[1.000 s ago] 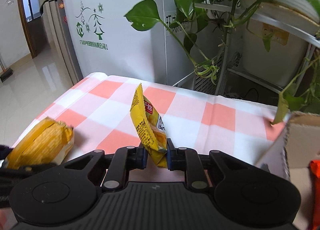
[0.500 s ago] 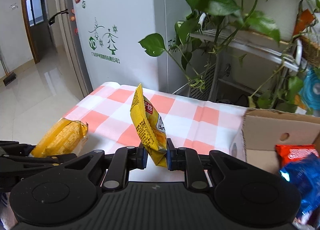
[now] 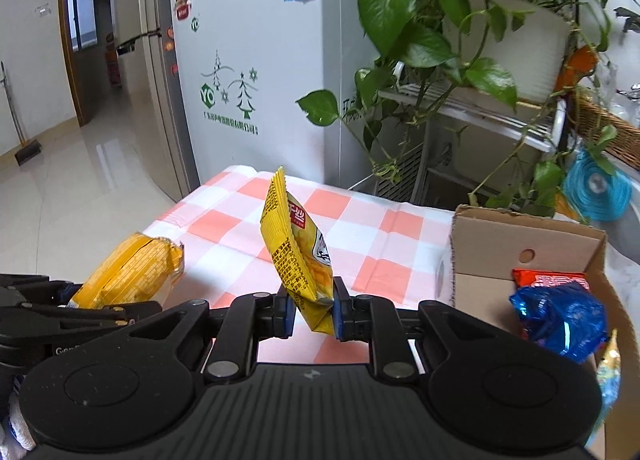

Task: Organize snacks
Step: 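Carry both yellow bags over the cardboard box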

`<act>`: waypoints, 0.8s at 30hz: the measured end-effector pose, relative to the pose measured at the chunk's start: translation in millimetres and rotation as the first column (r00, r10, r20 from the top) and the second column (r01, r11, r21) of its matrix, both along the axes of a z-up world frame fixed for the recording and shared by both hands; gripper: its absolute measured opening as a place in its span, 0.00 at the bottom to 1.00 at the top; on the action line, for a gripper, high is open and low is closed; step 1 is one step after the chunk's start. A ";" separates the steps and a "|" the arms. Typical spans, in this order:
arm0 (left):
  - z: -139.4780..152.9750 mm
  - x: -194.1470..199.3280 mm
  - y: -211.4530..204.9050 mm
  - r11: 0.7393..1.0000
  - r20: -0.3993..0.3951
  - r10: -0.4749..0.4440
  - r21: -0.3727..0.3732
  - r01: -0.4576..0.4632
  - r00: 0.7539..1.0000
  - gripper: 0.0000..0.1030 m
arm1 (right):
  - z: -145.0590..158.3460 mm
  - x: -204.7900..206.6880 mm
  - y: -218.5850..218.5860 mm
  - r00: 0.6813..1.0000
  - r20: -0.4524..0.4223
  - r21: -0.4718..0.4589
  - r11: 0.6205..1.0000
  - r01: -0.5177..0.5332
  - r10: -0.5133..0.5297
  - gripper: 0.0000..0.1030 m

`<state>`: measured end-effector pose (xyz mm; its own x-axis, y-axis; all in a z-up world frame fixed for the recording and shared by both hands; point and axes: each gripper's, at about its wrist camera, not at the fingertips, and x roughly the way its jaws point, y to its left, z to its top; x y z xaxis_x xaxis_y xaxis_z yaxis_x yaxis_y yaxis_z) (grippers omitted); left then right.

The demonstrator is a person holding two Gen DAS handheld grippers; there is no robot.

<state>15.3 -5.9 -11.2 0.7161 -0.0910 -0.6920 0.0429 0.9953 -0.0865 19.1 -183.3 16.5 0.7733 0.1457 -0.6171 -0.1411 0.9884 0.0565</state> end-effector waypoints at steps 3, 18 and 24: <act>0.4 -10.4 2.3 1.000 0.002 -0.001 -0.008 0.001 1.000 0.48 | 4.8 -12.1 -0.5 1.000 0.007 -0.002 1.000 0.007 -0.007 0.22; -4.7 -57.9 -0.4 1.000 -0.015 0.015 -0.004 -0.015 1.000 0.48 | 21.6 -50.2 -11.4 0.998 0.065 0.008 1.000 0.013 -0.014 0.22; 3.1 -62.7 -5.9 1.000 -0.007 0.013 -0.010 -0.013 1.000 0.48 | 30.2 -58.8 -24.9 0.996 0.088 0.017 0.999 0.028 -0.029 0.22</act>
